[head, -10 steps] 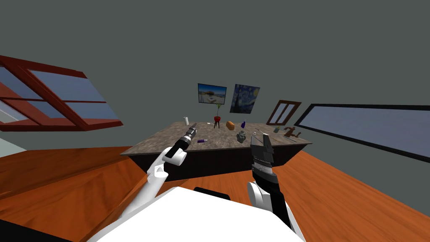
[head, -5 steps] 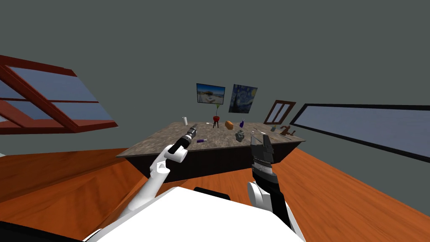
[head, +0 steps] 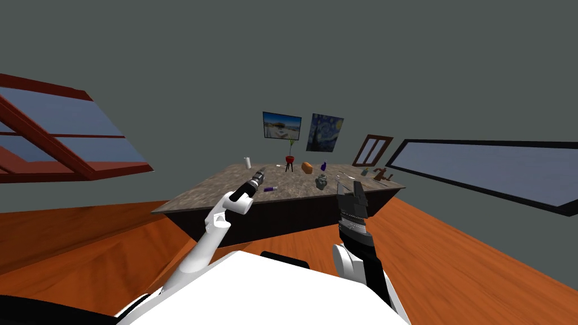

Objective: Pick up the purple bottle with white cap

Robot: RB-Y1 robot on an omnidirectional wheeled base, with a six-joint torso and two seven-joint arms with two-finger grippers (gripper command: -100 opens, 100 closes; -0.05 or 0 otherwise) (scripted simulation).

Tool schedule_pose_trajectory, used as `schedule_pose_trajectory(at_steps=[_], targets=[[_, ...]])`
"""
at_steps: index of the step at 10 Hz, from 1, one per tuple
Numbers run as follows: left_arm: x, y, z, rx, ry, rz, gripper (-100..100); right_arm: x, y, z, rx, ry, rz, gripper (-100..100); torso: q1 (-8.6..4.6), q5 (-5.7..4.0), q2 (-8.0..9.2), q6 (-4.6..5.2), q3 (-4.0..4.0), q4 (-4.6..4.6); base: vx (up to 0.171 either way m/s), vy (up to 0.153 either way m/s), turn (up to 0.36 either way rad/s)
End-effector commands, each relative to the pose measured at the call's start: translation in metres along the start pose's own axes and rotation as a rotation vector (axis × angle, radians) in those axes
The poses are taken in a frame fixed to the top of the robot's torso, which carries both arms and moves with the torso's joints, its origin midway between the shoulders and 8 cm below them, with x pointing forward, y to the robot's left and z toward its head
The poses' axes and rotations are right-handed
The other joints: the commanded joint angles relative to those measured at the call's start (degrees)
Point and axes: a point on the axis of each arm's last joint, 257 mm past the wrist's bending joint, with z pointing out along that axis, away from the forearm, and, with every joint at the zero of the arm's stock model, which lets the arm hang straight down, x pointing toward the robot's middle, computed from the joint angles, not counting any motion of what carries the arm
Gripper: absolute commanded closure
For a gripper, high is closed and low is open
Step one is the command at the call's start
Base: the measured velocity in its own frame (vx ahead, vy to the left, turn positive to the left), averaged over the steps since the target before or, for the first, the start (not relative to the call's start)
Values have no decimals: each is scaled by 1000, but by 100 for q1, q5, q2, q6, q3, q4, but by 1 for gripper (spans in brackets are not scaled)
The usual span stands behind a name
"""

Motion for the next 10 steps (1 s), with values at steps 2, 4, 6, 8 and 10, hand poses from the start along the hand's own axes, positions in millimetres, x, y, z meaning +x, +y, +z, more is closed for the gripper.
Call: schedule_pose_trajectory(at_steps=[2, 4, 6, 8, 10], targets=[[-4, 13, 9, -67, -10, -9, -100, 0, 0, 0, 0, 0, 0, 0, 0, 0, 0, -2, 0, 0, -4, 7, -70], [-5, 25, 8, -113, -15, -9, -100, 0, 0, 0, 0, 0, 0, 0, 1, 0, -2, -2, -1, -1, 1, 5, -10], [-9, 35, 12, -165, -25, -17, -100, 0, 0, 0, 0, 0, 0, 0, -2, 0, -4, 0, -2, -1, 5, 1, -58], [-12, 43, 16, -205, -34, -27, -100, 0, 0, 0, 0, 0, 0, 0, -1, 0, -3, -3, -2, -1, 4, -1, -28], [-16, 55, 18, -261, -46, -39, -100, 0, 0, 0, 0, 0, 0, 0, -2, 0, -5, -2, -3, -1, 11, -1, -45]])
